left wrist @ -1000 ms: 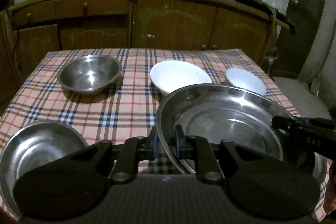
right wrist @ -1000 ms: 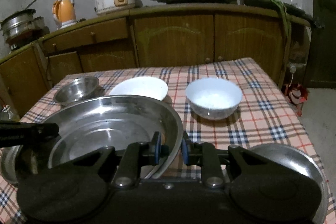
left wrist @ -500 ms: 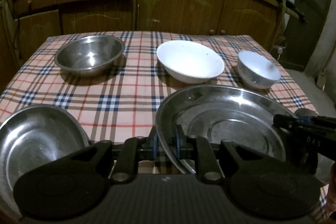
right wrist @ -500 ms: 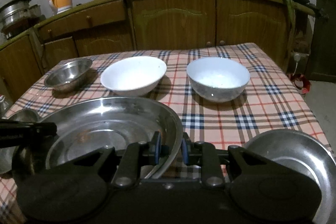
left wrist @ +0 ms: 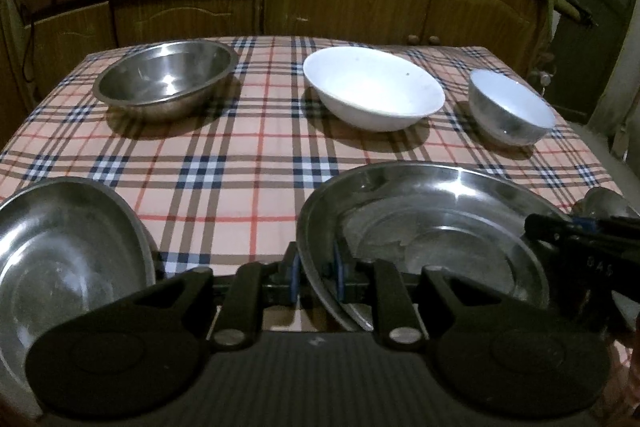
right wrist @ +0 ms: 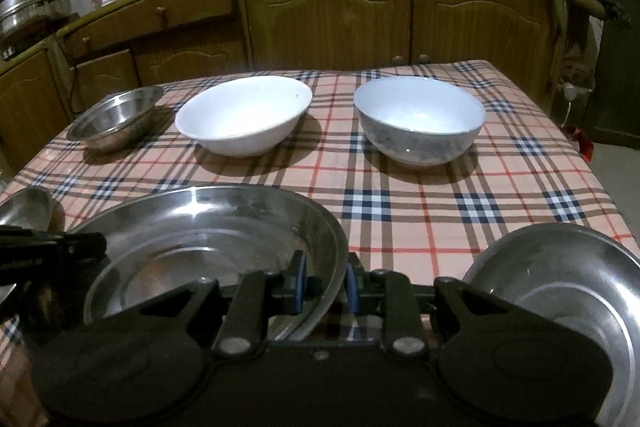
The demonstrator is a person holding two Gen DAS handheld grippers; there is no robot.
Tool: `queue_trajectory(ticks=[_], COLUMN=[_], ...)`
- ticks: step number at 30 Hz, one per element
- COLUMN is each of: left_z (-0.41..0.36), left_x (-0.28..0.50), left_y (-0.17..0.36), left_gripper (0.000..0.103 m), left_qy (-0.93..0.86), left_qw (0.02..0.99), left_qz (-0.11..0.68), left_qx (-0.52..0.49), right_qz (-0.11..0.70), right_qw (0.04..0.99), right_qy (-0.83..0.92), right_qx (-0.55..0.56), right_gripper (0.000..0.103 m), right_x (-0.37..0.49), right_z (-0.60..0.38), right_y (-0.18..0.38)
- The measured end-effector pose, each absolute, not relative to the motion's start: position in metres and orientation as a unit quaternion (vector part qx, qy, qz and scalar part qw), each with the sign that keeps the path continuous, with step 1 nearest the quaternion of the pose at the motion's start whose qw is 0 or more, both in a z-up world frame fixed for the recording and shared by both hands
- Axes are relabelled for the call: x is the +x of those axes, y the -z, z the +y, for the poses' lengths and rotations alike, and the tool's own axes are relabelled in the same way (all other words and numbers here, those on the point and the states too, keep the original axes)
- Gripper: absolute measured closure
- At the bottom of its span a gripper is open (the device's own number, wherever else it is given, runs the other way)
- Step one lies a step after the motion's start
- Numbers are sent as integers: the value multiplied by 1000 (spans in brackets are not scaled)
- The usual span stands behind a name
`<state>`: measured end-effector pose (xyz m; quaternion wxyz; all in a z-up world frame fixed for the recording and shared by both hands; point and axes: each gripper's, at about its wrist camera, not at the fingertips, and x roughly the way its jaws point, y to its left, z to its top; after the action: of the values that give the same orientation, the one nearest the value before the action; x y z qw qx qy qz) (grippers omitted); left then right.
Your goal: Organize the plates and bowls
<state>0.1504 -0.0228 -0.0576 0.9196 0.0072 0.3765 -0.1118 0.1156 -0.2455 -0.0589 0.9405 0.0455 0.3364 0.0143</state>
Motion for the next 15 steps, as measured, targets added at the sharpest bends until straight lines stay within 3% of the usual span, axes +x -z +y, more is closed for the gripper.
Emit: queue_trajectory(ticks=[15], left_z=[-21], left_x=[148], left_y=[65], left_gripper=[84], left_qy=[114], left_qw=[921], left_qz=[374], left_qx=[-2], right_qz=[333], right_qw=[941], right_qy=[-18], right_qx=[58], right_gripper=[76], right_x=[110], right_z=[-247], right_y=[65])
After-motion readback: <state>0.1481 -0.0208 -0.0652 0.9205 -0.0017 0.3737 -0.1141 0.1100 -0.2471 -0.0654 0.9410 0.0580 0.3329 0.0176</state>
